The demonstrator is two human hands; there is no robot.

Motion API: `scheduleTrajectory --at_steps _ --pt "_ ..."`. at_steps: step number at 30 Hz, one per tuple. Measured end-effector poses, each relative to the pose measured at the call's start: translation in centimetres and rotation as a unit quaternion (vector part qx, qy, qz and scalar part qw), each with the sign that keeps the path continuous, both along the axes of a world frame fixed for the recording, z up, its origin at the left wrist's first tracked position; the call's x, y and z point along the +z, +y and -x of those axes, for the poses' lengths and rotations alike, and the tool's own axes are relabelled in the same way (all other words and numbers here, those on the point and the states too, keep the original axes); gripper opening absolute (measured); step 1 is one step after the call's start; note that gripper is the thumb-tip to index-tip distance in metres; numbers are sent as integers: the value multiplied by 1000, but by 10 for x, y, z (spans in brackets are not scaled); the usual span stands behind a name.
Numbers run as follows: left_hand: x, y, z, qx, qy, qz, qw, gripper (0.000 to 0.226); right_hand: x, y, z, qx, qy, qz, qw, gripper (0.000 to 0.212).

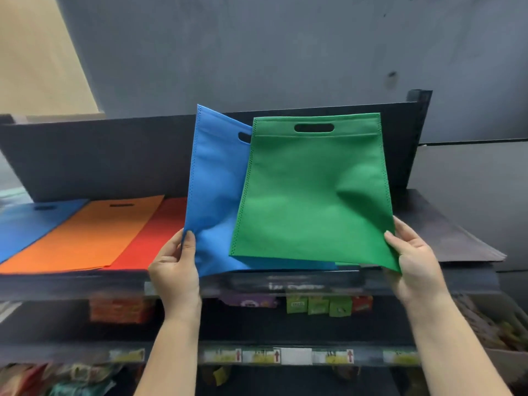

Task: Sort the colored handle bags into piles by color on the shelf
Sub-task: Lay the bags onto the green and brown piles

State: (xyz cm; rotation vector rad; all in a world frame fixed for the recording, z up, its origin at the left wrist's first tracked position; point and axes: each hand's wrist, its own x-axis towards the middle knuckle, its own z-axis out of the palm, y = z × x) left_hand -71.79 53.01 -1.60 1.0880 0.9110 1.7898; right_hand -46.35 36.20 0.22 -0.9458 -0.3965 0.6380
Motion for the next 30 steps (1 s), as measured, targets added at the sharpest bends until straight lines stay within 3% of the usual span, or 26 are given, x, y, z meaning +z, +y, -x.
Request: scheduleTrajectory --at_steps 5,8,13,18,22,25,26,28,30 --pt "-18 24 37 28 102 -6 994 23 1 49 15 -29 -88 75 993 33" --pt "-27 31 52 27 159 -3 987 24 -6 67 17 -64 -185 166 966 35" --pt "-35 26 68 27 184 2 983 27 -9 72 8 -139 -403 357 831 39" --pt "-38 11 83 39 153 14 987 22 -6 73 -1 -137 -501 452 726 37" --pt "-38 -3 97 62 130 16 989 15 -3 69 0 -117 -527 519 662 26" --pt "-37 -12 111 75 92 37 992 11 2 68 8 -91 -579 531 612 36" --pt "-37 -17 115 79 81 42 993 18 3 67 16 -88 -596 504 618 42" --pt "-36 -23 123 92 57 50 993 28 5 67 40 -76 -614 400 676 41" --pt "-35 -29 132 107 18 55 993 15 5 65 75 -42 -605 297 737 27"
